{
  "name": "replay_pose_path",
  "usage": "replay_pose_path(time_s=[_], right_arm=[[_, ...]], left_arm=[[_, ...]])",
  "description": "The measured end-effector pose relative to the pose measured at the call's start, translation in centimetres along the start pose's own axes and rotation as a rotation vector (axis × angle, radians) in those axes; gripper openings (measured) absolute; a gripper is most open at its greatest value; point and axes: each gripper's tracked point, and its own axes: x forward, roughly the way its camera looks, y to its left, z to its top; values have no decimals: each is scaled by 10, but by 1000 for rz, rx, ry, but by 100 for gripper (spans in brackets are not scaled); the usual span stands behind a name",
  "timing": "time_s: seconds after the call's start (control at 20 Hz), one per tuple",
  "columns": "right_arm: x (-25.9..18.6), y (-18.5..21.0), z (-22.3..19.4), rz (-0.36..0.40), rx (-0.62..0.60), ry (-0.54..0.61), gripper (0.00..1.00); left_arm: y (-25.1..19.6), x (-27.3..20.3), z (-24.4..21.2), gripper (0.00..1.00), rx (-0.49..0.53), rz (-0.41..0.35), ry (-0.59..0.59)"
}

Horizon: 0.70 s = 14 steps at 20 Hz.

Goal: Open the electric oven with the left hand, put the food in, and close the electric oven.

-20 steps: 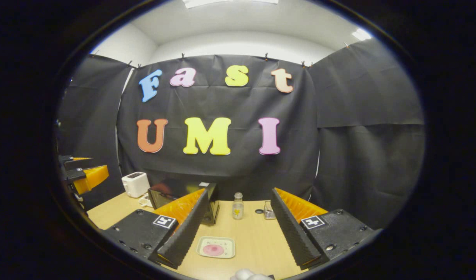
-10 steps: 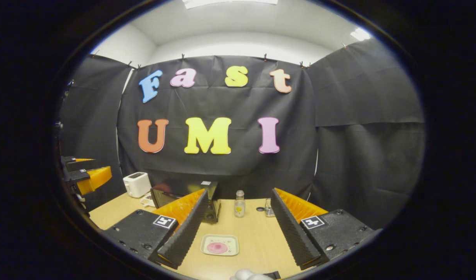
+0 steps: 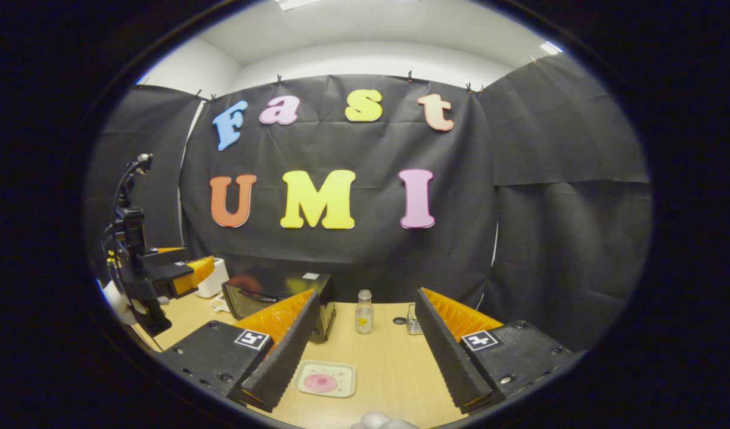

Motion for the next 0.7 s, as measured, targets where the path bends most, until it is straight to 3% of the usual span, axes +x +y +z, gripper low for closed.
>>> replay_pose_path(time_s=[0.35, 0.7], right_arm=[[56, -37, -14, -12, -12, 60, 100], [73, -50, -29, -6, -6, 100, 100]], left_arm=[[-12, 106, -77, 97, -12, 16, 135], [-11, 140, -142, 97, -28, 10, 280]])
